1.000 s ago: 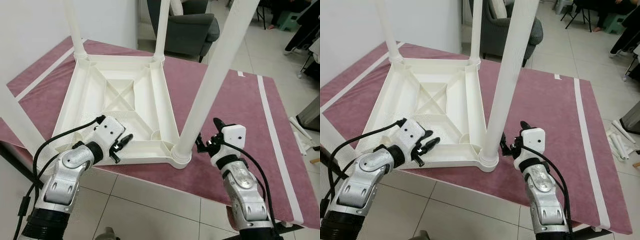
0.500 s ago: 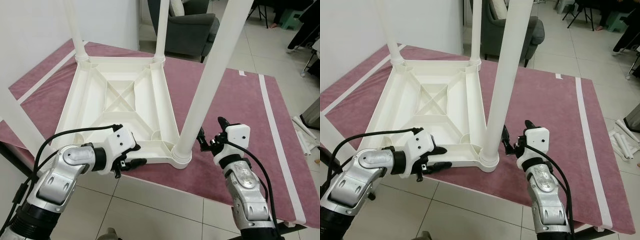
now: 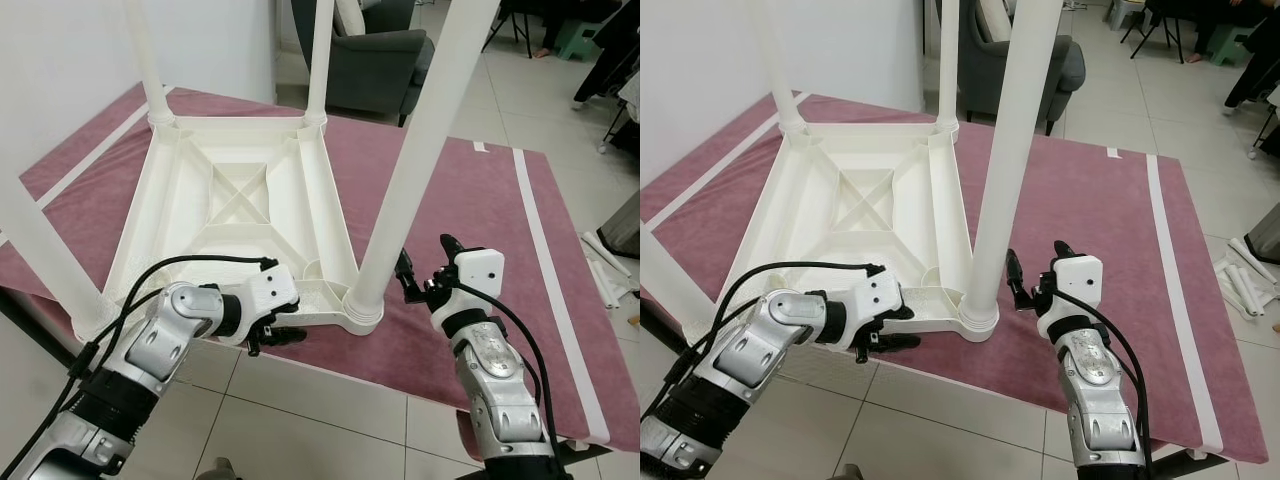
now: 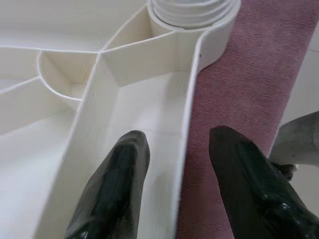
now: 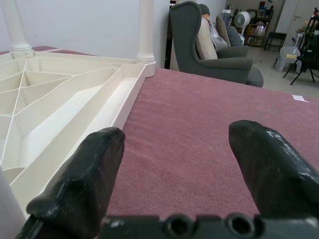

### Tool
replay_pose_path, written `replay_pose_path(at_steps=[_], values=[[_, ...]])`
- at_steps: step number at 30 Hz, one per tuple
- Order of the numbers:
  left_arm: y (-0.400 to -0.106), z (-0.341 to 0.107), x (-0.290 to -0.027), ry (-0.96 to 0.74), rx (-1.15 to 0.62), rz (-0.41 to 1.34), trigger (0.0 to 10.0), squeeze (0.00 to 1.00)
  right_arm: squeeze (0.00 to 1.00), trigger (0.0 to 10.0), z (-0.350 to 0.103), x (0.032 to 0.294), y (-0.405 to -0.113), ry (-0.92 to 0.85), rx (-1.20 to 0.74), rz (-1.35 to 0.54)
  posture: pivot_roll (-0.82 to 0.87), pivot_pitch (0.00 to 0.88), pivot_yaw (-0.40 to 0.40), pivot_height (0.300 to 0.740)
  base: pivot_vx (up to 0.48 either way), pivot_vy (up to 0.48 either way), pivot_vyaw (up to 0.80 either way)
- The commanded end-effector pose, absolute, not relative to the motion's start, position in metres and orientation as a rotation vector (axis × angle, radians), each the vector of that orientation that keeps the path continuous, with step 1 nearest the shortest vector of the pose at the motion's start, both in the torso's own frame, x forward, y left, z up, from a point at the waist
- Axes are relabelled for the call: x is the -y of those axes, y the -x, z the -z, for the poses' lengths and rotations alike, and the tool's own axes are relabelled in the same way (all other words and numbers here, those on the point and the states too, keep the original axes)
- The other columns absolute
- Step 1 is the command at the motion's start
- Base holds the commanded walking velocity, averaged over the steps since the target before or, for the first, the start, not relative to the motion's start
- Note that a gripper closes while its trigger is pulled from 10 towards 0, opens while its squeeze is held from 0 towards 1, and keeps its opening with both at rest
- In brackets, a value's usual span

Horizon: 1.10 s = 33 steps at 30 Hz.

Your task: Building children table

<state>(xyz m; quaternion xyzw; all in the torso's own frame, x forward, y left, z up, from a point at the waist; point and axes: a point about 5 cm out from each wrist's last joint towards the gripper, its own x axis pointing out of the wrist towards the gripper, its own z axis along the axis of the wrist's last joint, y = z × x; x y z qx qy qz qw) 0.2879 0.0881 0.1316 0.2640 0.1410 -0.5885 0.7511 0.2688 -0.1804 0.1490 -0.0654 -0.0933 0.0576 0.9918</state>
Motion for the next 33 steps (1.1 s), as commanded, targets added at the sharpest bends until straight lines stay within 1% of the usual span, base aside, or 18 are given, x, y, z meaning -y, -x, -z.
replay_pose_path(at_steps=[1,6,7,8,9,10,11,12,15,20,22,24,25,26,28,30,32,33], values=[[-0.291,-0.135,-0.089,-0.608,-0.297,1.294,10.0,0.0,0.0,10.0,-0.149,0.182,-0.266,0.134,0.184,-0.101,0.09,0.0,0.018,0.74,0.0,0.0,0.0],[-0.292,-0.131,-0.087,-0.655,-0.314,1.362,10.0,0.0,0.0,10.0,-0.147,0.182,-0.264,0.131,0.18,-0.092,0.08,0.0,0.02,0.74,0.0,0.0,0.0],[-0.292,-0.127,-0.086,-0.668,-0.324,1.386,6.9,0.0,0.0,10.0,-0.147,0.182,-0.263,0.13,0.179,-0.093,0.08,0.0,0.021,0.74,0.0,0.0,0.0],[-0.292,-0.123,-0.084,-0.683,-0.334,1.414,3.0,0.0,0.0,10.0,-0.147,0.181,-0.263,0.13,0.179,-0.094,0.08,0.0,0.023,0.74,0.0,0.0,0.0],[-0.292,-0.123,-0.084,-0.683,-0.334,1.414,3.0,0.0,0.0,10.0,-0.147,0.181,-0.263,0.13,0.179,-0.094,0.08,0.0,0.023,0.74,0.0,0.0,0.0],[-0.292,-0.12,-0.083,-0.696,-0.34,1.439,1.5,0.0,0.0,10.0,-0.147,0.181,-0.263,0.13,0.179,-0.094,0.08,0.0,0.023,0.74,0.0,0.0,0.0],[-0.292,-0.12,-0.083,-0.696,-0.34,1.439,1.5,0.0,0.0,10.0,-0.147,0.181,-0.263,0.13,0.179,-0.094,0.08,0.0,0.023,0.74,0.0,0.0,0.0],[-0.291,-0.117,-0.082,-0.707,-0.348,1.463,0.0,0.0,0.0,10.0,-0.148,0.181,-0.263,0.13,0.18,-0.093,0.07,0.0,0.025,0.74,0.0,0.0,0.0],[-0.291,-0.113,-0.082,-0.732,-0.357,1.5,0.0,0.0,0.0,10.0,-0.149,0.183,-0.263,0.133,0.181,-0.088,0.06,0.0,0.028,0.74,0.0,0.0,0.0],[-0.293,-0.114,-0.08,-0.73,-0.346,1.504,0.0,0.0,0.0,10.0,-0.149,0.183,-0.262,0.134,0.181,-0.085,0.06,0.0,0.029,0.74,0.0,0.0,0.0],[-0.295,-0.123,-0.075,-0.759,-0.272,1.554,0.0,0.0,0.0,10.0,-0.149,0.183,-0.261,0.134,0.18,-0.083,0.05,0.0,0.031,0.74,0.0,0.0,0.0],[-0.295,-0.126,-0.073,-0.778,-0.239,1.58,0.0,0.0,0.0,10.0,-0.148,0.183,-0.261,0.134,0.18,-0.082,0.05,0.0,0.031,0.74,0.0,0.0,0.0],[-0.295,-0.131,-0.071,-0.832,-0.19,1.61,0.0,0.0,0.0,10.0,-0.148,0.183,-0.261,0.134,0.179,-0.08,0.05,0.0,0.031,0.74,0.0,0.0,0.0],[-0.295,-0.131,-0.071,-0.832,-0.19,1.61,0.0,0.0,0.0,10.0,-0.148,0.183,-0.261,0.134,0.179,-0.08,0.05,0.0,0.031,0.74,0.0,0.0,0.0],[-0.296,-0.143,-0.064,-0.926,-0.086,1.655,0.0,0.0,0.0,10.0,-0.147,0.184,-0.261,0.133,0.174,-0.077,0.05,0.0,0.031,0.74,0.0,0.0,0.0],[-0.296,-0.143,-0.064,-0.926,-0.086,1.655,0.0,0.0,0.0,10.0,-0.147,0.184,-0.261,0.133,0.174,-0.077,0.05,0.0,0.031,0.74,0.0,0.0,0.0],[-0.296,-0.156,-0.052,-1.003,0.029,1.695,0.0,0.0,0.0,10.0,-0.144,0.185,-0.261,0.132,0.163,-0.074,0.05,0.0,0.028,0.74,0.0,0.0,0.0],[-0.296,-0.156,-0.052,-1.003,0.029,1.695,0.0,0.0,0.0,10.0,-0.144,0.185,-0.261,0.132,0.163,-0.074,0.05,0.0,0.028,0.74,0.0,0.0,0.0]])
